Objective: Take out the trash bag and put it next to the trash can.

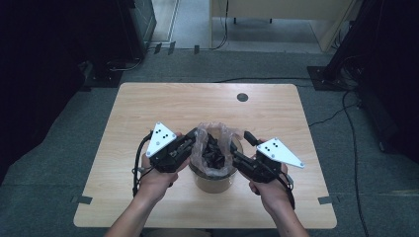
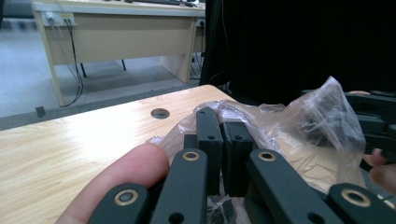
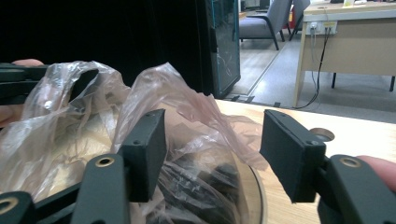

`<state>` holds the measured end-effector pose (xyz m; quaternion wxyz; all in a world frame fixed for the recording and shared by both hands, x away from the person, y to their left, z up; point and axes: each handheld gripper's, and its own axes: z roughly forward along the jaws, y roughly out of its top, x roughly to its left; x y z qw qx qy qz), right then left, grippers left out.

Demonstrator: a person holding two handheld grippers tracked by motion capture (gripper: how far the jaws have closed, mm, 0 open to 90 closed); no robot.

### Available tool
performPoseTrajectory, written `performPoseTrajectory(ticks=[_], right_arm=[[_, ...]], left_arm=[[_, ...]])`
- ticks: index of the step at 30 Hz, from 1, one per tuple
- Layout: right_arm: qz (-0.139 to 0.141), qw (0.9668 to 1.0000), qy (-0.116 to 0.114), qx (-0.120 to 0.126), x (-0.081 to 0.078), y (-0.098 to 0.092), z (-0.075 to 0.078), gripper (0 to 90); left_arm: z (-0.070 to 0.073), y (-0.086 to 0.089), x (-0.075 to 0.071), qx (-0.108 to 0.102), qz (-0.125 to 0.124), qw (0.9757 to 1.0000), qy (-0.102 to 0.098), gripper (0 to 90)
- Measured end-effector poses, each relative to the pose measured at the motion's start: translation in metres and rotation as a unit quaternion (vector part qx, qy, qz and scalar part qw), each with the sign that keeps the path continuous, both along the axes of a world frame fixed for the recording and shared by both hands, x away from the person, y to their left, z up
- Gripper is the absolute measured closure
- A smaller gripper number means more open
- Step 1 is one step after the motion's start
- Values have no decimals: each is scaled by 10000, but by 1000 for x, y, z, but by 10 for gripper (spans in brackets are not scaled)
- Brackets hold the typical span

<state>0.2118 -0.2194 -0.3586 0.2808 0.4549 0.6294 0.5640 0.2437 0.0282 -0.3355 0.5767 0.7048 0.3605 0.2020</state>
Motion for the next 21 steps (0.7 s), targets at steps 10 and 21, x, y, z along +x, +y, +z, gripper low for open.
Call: performPoseTrajectory(ticks=[10,21], right_arm=[[-132,9999,29,33,-21,-25,-2,354],[-7,9990,263,352,-37,-42,-9,323]], left_arm=[[-3,-2,2,62,-12,10000,36,877],[-6,-11,0,104,-117,9999,64,861]])
